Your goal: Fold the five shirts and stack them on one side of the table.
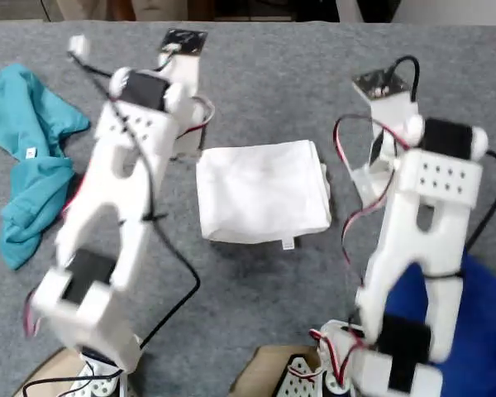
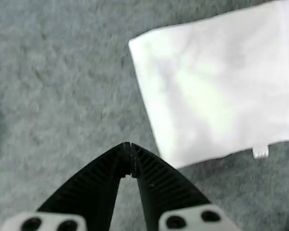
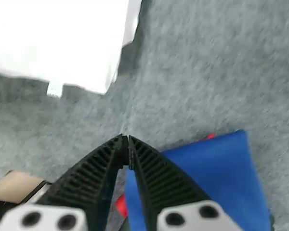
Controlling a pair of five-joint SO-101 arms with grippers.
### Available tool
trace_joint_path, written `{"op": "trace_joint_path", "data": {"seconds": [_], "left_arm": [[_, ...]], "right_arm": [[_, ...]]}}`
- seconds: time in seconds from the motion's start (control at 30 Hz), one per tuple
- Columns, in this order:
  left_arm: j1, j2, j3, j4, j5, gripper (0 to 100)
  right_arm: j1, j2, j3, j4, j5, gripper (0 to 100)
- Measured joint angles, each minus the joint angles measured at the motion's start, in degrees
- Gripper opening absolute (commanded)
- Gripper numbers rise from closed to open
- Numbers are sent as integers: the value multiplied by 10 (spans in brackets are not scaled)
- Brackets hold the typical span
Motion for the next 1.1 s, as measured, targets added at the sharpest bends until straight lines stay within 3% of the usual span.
{"op": "trace_joint_path", "data": {"seconds": [0.1,0.2,0.43,0.53,0.67,0.9,1.1], "left_arm": [[-54,-84,134,-58,0,19],[-120,-134,283,-140,1,19],[-240,-154,627,-433,-20,19],[-253,-156,690,-520,-23,19],[-256,-157,702,-556,-25,19],[-260,-157,702,-564,-25,19],[-260,-157,702,-564,-25,19]], "right_arm": [[-43,-73,73,0,-15,16],[-90,-123,146,-1,-84,46],[-155,-103,287,-162,-297,326],[-167,-56,292,-233,-371,375],[-172,29,288,-291,-467,379],[-198,184,208,-306,-580,379],[-212,264,144,-309,-615,376]]}}
